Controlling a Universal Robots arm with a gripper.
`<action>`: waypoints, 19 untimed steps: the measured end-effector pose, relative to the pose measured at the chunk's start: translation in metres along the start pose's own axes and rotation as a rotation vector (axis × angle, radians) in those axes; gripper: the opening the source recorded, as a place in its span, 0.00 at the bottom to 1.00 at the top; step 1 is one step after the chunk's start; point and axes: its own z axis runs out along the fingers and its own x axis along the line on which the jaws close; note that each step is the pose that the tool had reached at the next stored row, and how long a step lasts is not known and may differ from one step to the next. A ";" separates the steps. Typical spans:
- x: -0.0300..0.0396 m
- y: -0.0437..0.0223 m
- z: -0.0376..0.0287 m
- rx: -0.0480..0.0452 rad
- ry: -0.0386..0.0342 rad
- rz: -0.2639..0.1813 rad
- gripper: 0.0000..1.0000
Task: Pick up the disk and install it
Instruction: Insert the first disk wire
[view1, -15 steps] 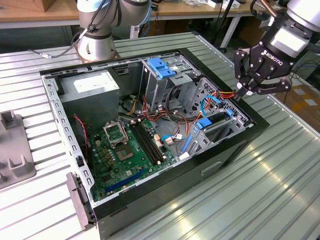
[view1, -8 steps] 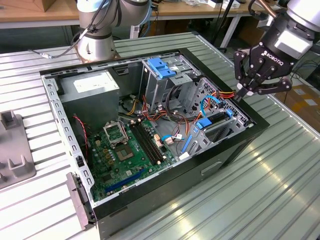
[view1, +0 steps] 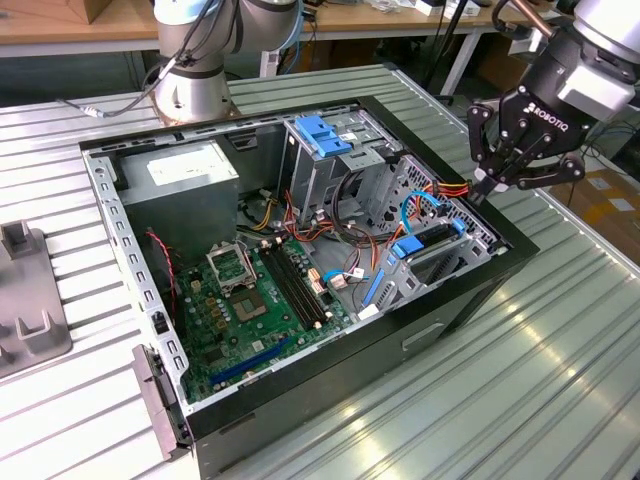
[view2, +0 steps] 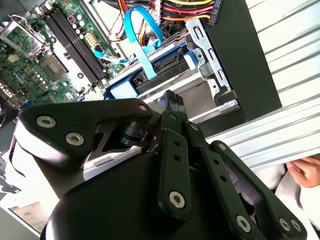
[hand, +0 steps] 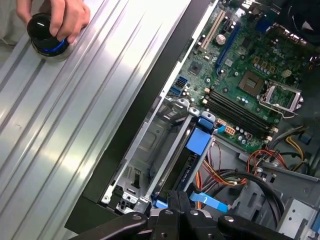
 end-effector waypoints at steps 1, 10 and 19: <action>0.0000 0.0000 0.0000 -0.0007 0.0005 -0.007 0.10; 0.0000 0.0000 0.0000 -0.0078 0.0054 -0.078 0.10; 0.0000 0.0000 0.0000 -0.0164 0.0113 -0.162 0.10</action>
